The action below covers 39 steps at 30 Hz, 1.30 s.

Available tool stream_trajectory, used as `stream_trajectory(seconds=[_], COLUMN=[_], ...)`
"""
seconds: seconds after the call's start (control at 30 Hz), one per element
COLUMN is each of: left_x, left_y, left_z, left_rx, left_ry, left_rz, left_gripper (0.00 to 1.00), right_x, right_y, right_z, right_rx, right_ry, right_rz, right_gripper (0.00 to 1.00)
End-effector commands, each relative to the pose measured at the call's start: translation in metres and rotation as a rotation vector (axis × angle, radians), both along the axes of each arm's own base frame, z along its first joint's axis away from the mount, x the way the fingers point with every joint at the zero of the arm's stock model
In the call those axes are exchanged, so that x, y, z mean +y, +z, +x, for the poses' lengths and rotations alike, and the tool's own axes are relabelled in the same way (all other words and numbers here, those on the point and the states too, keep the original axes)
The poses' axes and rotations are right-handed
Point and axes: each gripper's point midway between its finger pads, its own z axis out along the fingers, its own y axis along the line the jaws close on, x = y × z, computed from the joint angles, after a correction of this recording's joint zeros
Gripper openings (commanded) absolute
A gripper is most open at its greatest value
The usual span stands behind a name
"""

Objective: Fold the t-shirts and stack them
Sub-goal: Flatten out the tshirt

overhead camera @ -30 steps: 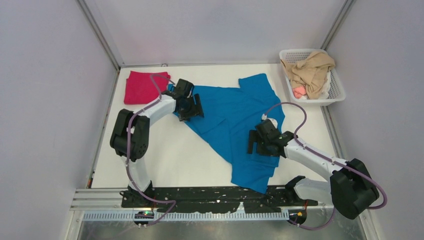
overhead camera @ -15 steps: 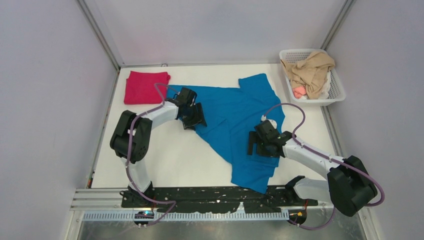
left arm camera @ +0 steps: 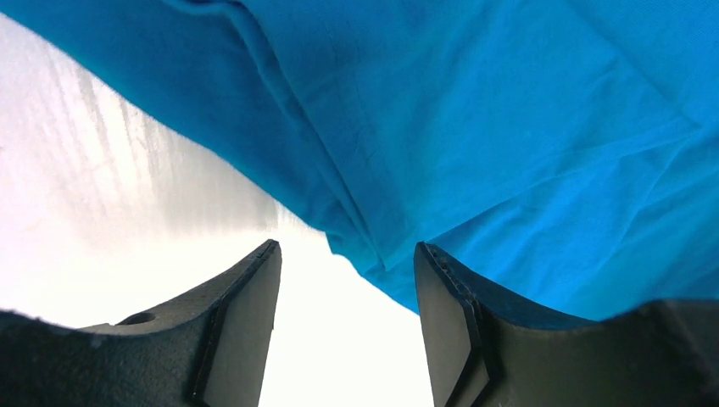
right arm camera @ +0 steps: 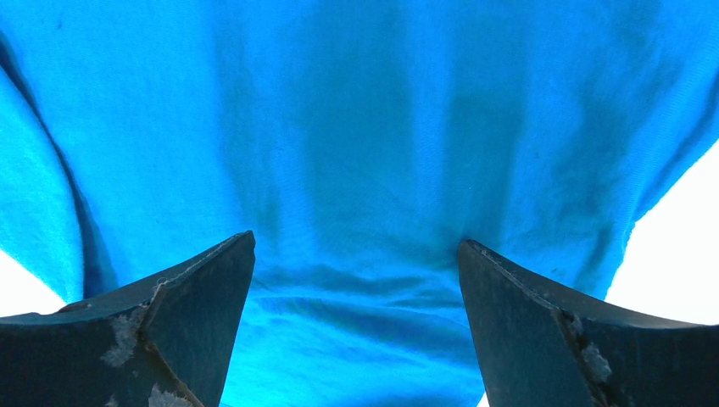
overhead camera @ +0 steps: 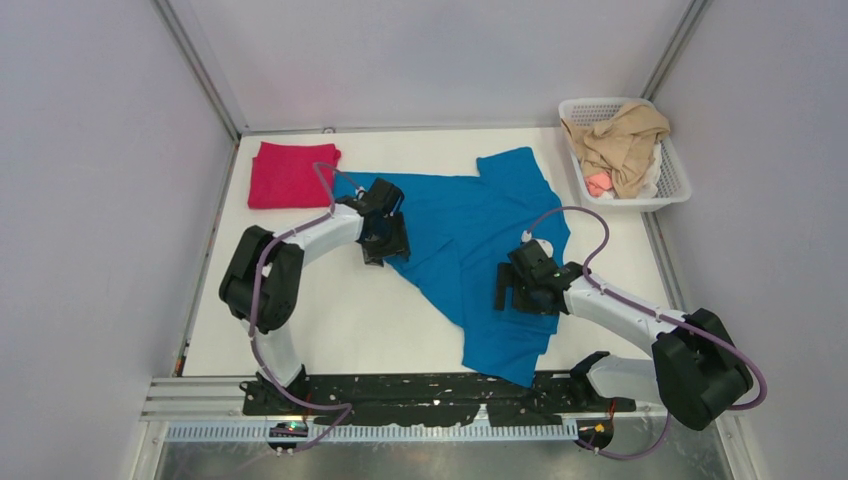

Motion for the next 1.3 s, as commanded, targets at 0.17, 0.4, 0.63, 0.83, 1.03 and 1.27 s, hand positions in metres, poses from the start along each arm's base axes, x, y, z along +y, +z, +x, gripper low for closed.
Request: stream_trajectory(seconds=[0.17, 0.4, 0.63, 0.83, 1.03, 1.27], left_x=[-0.030, -0.039, -0.034, -0.036, -0.042, -0.043], left_y=[0.050, 0.032, 0.021, 0.014, 0.008, 0.013], left_z=[0.007, 0.002, 0.000, 0.000, 0.005, 0.009], left_rx=[-0.104, -0.049, -0.018, 0.001, 0.005, -0.018], left_ry=[-0.060, -0.068, -0.053, -0.055, -0.051, -0.037], left_rz=[-0.078, -0.070, -0.032, -0.022, -0.038, -0.047], left_gripper=[0.61, 0.58, 0.54, 0.54, 0.50, 0.43], right_x=[0.002, 0.002, 0.001, 0.001, 0.000, -0.001], right_y=[-0.002, -0.004, -0.005, -0.006, -0.007, -0.007], right_z=[0.003, 0.003, 0.003, 0.002, 0.001, 0.001], right_rx=[-0.013, -0.007, -0.004, -0.001, 0.003, 0.000], right_ry=[-0.006, -0.003, 0.002, 0.001, 0.003, -0.001], right_rz=[0.017, 0.010, 0.004, 0.003, -0.001, -0.003], right_gripper=[0.95, 0.95, 0.95, 0.95, 0.95, 0.95])
